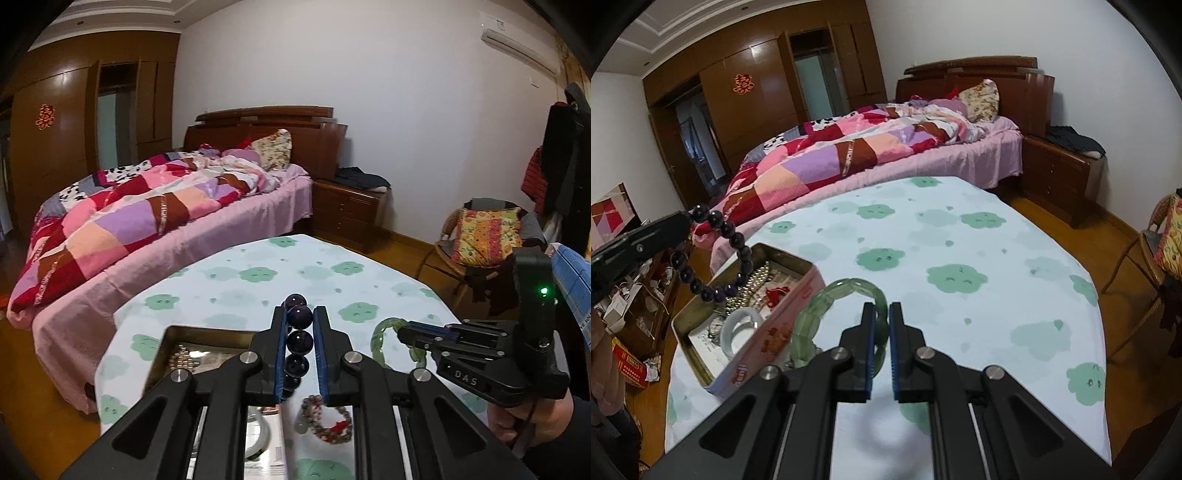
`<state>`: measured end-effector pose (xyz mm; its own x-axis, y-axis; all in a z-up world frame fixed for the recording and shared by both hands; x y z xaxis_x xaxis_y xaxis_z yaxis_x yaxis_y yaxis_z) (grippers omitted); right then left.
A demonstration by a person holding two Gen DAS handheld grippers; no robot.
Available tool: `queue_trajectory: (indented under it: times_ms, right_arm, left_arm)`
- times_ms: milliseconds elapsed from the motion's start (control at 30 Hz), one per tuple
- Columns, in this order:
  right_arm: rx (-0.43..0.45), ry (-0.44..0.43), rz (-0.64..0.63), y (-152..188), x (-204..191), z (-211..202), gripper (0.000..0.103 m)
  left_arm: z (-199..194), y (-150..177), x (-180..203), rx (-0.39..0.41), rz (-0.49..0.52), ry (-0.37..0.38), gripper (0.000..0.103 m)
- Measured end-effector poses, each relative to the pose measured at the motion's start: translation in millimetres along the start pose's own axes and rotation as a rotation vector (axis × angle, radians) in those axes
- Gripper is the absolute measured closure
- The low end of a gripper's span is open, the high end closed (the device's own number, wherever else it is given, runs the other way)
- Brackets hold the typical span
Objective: Organize jewelry
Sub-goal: 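Carry the bead bracelet and green bangle over the tin with both tools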
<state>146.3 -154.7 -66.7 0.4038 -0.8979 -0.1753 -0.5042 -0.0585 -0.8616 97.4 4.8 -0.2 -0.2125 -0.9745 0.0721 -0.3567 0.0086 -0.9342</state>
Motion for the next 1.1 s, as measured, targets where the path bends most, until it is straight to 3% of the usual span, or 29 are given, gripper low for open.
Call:
queue_trajectory:
  times_ms: [767, 1100]
  right_arm:
    - [0.001, -0.106, -0.156, -20, -86, 26, 0.095]
    - [-0.030, -0.143, -0.195, -15, -114, 40, 0.095]
  left_arm:
    - [-26, 12, -77, 0.008, -0.082, -0.143, 0.090]
    - [-26, 30, -96, -0.024, -0.128, -0.156, 0.090]
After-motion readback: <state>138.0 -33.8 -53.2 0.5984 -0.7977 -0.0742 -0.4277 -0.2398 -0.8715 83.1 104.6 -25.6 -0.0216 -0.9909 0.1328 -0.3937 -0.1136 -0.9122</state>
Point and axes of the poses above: each gripper's, at about its wrist camera, not at the fingertips, and z roughly the way its jaws point, x to its right, y to its underside, the point moved 4 cm from there along z, roughly the way its jaws point, and after that the axes turned 10 degrees about x, right-handed, at the moved point
